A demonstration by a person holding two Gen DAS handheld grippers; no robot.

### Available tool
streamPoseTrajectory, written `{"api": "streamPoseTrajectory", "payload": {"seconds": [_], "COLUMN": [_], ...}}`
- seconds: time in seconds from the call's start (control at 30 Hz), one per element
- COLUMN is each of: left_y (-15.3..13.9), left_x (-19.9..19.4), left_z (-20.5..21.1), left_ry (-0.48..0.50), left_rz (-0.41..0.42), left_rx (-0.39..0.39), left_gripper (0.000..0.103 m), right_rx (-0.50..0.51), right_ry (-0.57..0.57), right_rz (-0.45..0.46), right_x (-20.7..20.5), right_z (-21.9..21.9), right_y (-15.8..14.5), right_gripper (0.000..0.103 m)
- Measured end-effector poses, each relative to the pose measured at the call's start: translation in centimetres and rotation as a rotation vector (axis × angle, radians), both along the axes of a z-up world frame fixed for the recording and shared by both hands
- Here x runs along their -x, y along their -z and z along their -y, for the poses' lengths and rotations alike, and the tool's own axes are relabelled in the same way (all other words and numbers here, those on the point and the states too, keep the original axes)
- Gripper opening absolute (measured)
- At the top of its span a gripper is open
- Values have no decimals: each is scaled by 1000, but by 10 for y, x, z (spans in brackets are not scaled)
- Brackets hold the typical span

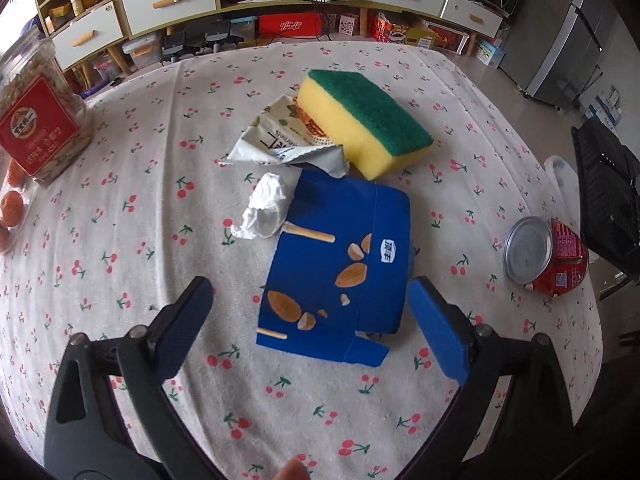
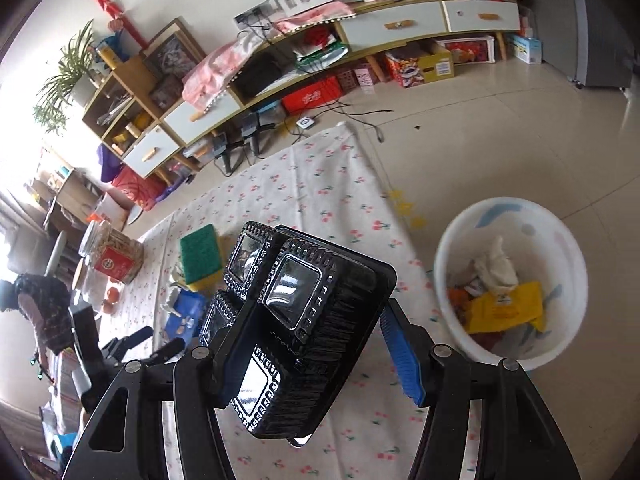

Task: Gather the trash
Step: 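Grasp the blue almond box with the left tool while the right tool holds the black tray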

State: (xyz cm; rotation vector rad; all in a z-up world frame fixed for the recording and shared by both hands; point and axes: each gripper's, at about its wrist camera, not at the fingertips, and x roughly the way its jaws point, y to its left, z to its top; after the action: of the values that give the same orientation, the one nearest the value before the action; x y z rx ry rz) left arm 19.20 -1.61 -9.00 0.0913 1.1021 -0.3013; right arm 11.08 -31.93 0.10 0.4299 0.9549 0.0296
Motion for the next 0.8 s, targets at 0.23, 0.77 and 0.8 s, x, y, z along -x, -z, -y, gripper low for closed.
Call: {"api": "streamPoseTrajectory", "payload": {"seconds": [0.23,0.77,0.8], "left_y": [6,-2,-1], "left_x": [7,15,15], "left_z": [4,0,2], "left_ry": [-6,-45,-38], "left_rz": [-12,-18,-25], "left_rx": [48,105,107], "left_gripper": [78,54,65], "right_rx": [-5,-41,-43], "right_ry": [51,128,132], "right_rz": [-13,-4,-3], "right_x": [18,41,42], "right_z": [29,67,68], "right_y": [6,6,6], "right_gripper": [63,63,63]}}
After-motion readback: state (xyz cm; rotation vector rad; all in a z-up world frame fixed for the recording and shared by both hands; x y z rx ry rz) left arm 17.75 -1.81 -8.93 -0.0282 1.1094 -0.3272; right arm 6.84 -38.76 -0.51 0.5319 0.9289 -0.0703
